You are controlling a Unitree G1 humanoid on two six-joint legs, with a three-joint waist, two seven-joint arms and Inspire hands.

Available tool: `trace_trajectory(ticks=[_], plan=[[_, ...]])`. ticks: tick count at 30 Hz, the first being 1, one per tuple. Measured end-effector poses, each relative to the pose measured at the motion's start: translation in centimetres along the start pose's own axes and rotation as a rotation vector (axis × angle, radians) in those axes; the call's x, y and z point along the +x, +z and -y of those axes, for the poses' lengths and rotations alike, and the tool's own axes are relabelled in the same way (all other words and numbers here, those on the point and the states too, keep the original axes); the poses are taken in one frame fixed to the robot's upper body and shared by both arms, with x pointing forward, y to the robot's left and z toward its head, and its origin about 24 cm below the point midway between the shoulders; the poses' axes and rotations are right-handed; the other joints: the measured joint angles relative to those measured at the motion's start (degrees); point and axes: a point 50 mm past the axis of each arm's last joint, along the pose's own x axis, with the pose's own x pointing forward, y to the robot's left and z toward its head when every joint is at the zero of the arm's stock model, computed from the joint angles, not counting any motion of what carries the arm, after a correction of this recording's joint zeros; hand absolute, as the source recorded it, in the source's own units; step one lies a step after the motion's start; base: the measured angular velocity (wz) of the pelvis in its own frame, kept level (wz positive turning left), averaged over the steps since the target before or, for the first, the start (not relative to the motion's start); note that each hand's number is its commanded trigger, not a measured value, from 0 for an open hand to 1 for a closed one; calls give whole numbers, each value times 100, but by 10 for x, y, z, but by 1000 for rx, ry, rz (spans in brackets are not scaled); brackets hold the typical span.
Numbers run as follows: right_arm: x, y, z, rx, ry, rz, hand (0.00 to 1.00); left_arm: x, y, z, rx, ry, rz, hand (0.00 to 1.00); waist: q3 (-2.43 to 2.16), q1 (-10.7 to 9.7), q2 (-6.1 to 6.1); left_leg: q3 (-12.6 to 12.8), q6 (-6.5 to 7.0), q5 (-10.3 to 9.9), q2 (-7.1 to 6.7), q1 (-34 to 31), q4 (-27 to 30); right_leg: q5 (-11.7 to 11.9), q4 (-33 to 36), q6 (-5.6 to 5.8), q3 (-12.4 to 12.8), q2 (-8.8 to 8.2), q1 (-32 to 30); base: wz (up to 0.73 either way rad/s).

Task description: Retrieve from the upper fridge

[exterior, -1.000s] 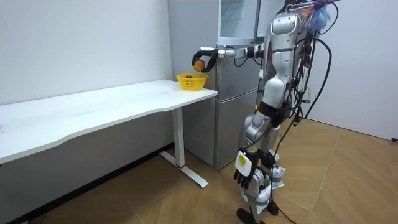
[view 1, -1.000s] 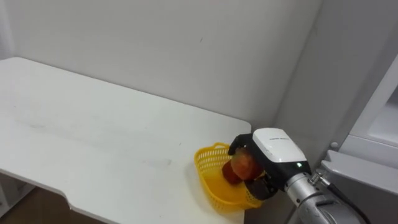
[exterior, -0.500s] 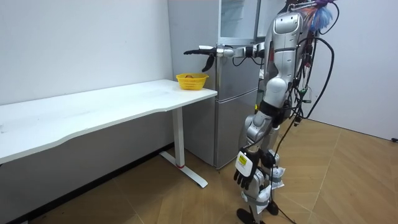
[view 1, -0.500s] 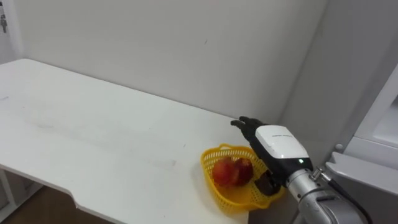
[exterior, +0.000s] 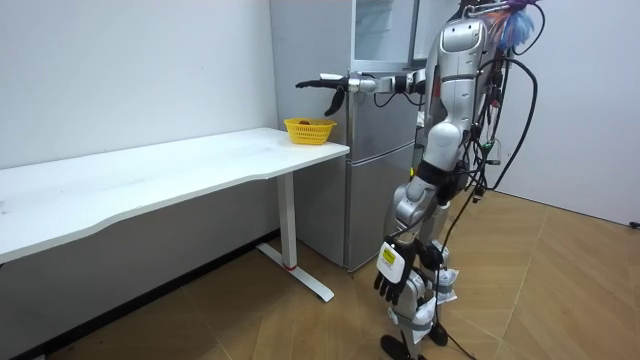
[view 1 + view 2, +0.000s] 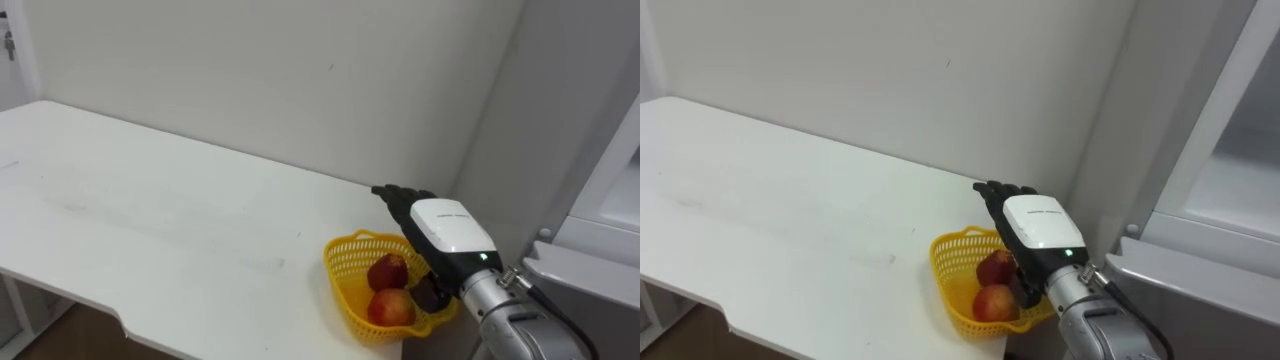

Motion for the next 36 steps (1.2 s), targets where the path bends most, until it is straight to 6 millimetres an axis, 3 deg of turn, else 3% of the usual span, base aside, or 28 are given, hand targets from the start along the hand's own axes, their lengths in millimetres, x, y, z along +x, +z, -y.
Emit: trace_trajectory(ticks=[23, 31, 36], plan=[[0, 1, 1, 5, -4, 5, 0, 0, 3, -1, 2, 10, 6, 0, 19, -6, 27, 15, -1, 3, 1, 14, -3, 0, -4, 0, 55, 3, -2, 0], [1, 12, 10, 11, -54, 60, 0, 1, 6, -1, 14, 14, 16, 0, 13, -10, 78, 121, 0, 2, 12, 10, -9, 1, -9, -1, 171, 16, -28, -7], [2, 32, 27, 64, -137, 146, 0, 1, 11, -4, 17, 38, 28, 0, -6, -61, 160, 153, 1, 3, 12, -3, -7, 3, -1, -2, 193, 15, -61, -1]])
